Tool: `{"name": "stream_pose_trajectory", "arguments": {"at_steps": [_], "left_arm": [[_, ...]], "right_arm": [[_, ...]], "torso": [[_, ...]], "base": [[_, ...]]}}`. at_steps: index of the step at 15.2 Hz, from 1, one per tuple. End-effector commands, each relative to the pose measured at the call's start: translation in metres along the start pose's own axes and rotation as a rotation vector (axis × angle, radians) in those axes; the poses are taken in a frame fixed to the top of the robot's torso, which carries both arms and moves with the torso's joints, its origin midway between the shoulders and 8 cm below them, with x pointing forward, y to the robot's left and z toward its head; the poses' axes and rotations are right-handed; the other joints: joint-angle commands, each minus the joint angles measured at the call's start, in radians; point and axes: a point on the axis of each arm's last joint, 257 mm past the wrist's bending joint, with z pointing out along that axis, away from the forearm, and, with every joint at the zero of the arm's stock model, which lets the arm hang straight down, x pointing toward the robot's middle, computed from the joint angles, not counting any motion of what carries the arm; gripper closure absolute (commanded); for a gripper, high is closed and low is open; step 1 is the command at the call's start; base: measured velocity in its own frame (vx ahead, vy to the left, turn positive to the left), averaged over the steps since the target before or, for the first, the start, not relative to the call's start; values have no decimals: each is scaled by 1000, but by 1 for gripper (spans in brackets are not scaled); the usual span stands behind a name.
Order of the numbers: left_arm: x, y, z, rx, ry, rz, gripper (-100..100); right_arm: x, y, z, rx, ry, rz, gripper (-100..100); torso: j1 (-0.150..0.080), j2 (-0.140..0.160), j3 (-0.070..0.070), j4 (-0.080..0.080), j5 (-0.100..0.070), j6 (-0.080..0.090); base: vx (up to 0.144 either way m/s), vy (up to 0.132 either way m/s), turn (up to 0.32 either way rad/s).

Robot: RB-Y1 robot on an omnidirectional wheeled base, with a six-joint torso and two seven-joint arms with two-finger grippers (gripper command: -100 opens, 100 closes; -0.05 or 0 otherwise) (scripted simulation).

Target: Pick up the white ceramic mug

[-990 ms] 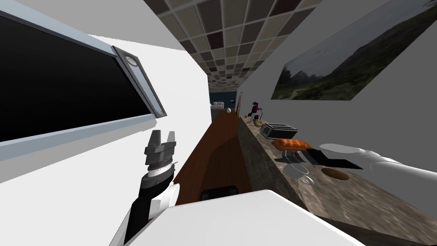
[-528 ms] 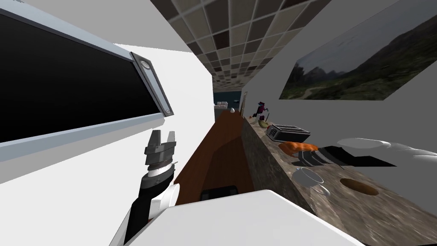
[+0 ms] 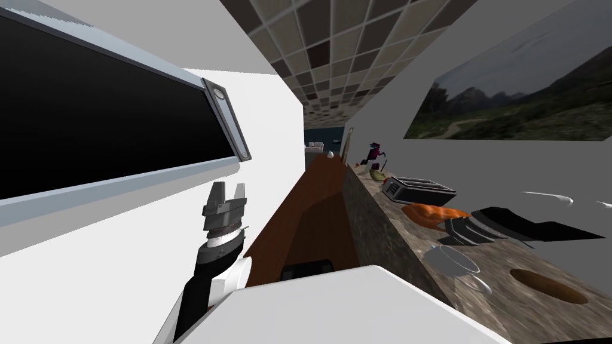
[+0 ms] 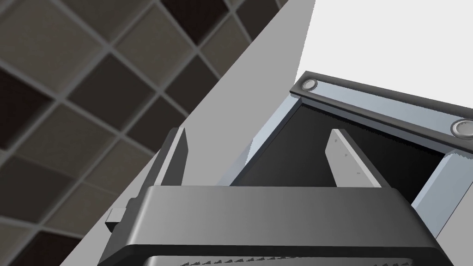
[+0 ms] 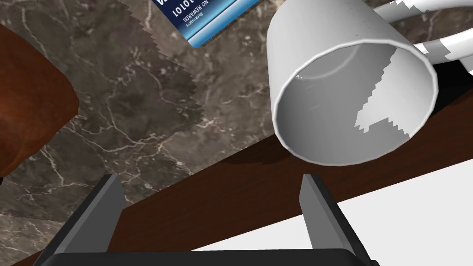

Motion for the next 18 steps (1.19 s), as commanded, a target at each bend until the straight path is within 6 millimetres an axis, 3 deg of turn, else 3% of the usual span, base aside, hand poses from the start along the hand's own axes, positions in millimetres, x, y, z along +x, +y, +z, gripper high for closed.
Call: {"name": "stream_pose_trajectory", "arguments": {"at_steps": [1, 3, 6, 7, 8, 10, 11, 12, 13, 14, 16, 17, 18], "left_arm": [[0, 0, 0, 0, 0, 0, 0], [0, 0, 0, 0, 0, 0, 0], [0, 0, 0, 0, 0, 0, 0], [0, 0, 0, 0, 0, 0, 0], [0, 0, 0, 0, 0, 0, 0], [0, 0, 0, 0, 0, 0, 0], [0, 0, 0, 0, 0, 0, 0], [0, 0, 0, 0, 0, 0, 0], [0, 0, 0, 0, 0, 0, 0], [0, 0, 0, 0, 0, 0, 0], [0, 0, 0, 0, 0, 0, 0], [0, 0, 0, 0, 0, 0, 0], [0, 0, 0, 0, 0, 0, 0]], "right_arm": [[23, -1, -8, -2, 53, 10, -100], [23, -1, -8, -2, 53, 10, -100], [77, 15, -5, -43, 179, 37, -100], [77, 15, -5, -43, 179, 37, -100], [92, 22, -2, -63, 211, 44, -100], [92, 22, -2, -63, 211, 44, -100], [113, 36, 6, -98, 256, 54, -100], [120, 41, 8, -110, 269, 57, -100], [108, 32, 6, -88, 244, 52, -100], [117, 39, 21, -94, 248, 58, -100], [122, 43, 31, -94, 248, 62, -100], [119, 41, 23, -97, 248, 59, -100], [120, 41, 25, -95, 248, 59, 100]], "torso": [[0, 0, 0, 0, 0, 0], [0, 0, 0, 0, 0, 1], [-1, 0, 0, 0, 0, 0], [0, -1, 0, 0, 0, 0], [0, -1, -1, 0, 0, 0], [0, -1, -1, 0, 0, 1], [0, -1, -1, 0, 0, 1], [0, -1, -1, 0, -1, 0], [0, -1, -1, 0, -1, 0], [0, -1, -1, 0, 0, 0], [-2, 0, 0, 0, -1, 1], [-3, 0, 0, 0, -1, 1], [-3, 1, 0, 0, -1, 1]], "base": [[7, 19, 147], [5, 7, 16], [14, 19, 149], [28, 18, 113], [26, 22, 87], [19, 16, 38], [20, 18, 94], [25, 26, 138], [15, 15, 49], [7, -4, 37], [1, -16, 43], [-2, -11, 15], [0, 0, 0]]}}
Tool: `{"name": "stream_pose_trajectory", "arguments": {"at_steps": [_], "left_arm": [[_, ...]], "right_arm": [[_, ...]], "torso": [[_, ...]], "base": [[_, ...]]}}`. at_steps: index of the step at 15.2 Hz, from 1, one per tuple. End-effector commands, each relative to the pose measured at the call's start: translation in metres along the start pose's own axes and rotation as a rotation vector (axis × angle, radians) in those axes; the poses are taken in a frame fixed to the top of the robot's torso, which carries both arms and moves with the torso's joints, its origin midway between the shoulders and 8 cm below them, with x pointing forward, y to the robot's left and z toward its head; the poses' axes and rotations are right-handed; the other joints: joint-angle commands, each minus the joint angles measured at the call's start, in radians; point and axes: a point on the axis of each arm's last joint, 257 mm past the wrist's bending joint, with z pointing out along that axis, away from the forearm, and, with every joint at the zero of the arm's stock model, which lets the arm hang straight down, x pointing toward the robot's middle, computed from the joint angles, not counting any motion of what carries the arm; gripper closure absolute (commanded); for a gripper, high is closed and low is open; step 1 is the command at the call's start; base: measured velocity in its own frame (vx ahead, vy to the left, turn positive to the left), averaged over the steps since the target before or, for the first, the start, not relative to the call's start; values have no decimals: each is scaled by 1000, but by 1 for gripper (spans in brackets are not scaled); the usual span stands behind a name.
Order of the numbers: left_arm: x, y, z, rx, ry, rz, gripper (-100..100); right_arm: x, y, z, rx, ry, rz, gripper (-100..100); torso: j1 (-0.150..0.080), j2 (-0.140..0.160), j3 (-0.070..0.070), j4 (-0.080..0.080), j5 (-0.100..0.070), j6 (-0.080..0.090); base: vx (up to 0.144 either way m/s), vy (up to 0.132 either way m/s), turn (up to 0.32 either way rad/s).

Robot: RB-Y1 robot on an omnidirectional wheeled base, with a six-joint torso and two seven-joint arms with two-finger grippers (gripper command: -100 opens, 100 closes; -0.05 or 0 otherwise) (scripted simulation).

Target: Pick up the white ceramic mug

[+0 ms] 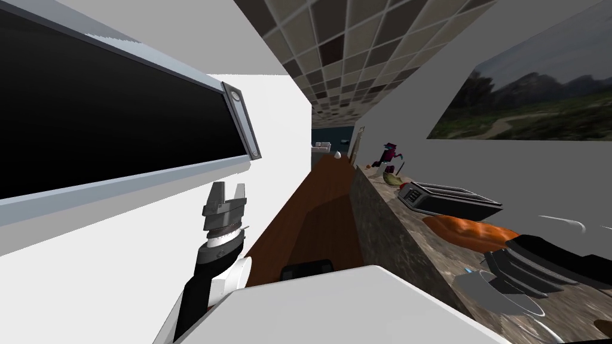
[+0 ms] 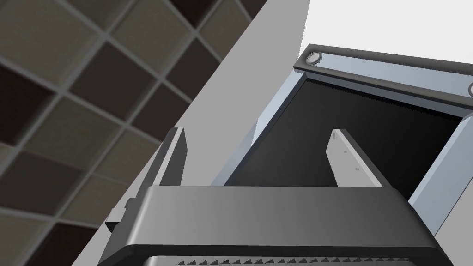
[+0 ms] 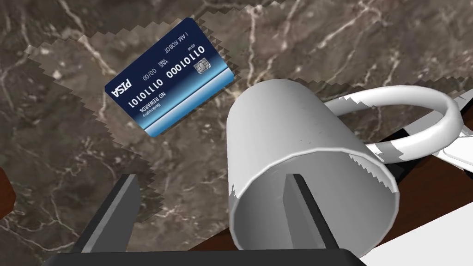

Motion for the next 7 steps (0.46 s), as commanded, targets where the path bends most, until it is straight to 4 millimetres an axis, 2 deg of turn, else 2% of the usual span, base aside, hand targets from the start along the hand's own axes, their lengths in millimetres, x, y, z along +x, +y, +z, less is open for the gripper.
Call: {"name": "stream_pose_trajectory", "arguments": {"at_steps": [1, 4, 5, 6, 7], "left_arm": [[0, 0, 0, 0, 0, 0, 0], [0, 0, 0, 0, 0, 0, 0], [0, 0, 0, 0, 0, 0, 0], [0, 0, 0, 0, 0, 0, 0], [0, 0, 0, 0, 0, 0, 0]], "right_arm": [[0, 0, 0, 0, 0, 0, 100], [-1, 0, 0, 1, -1, -1, 100], [-4, -4, -14, 1, 2, -5, 100], [-5, -5, -19, 1, 2, -6, 100], [-3, -4, -12, 3, 1, -6, 100]], "torso": [[0, 0, 0, 0, 0, 0], [-2, -1, -1, -1, -1, 0], [-2, -1, -1, -1, -2, 0], [-2, -1, -1, -1, 0, 0], [-1, -1, -1, -1, 0, 1]], "base": [[0, 0, 0], [0, 0, 3], [-2, 9, -34], [-3, 14, -68], [-1, 6, -30]]}}
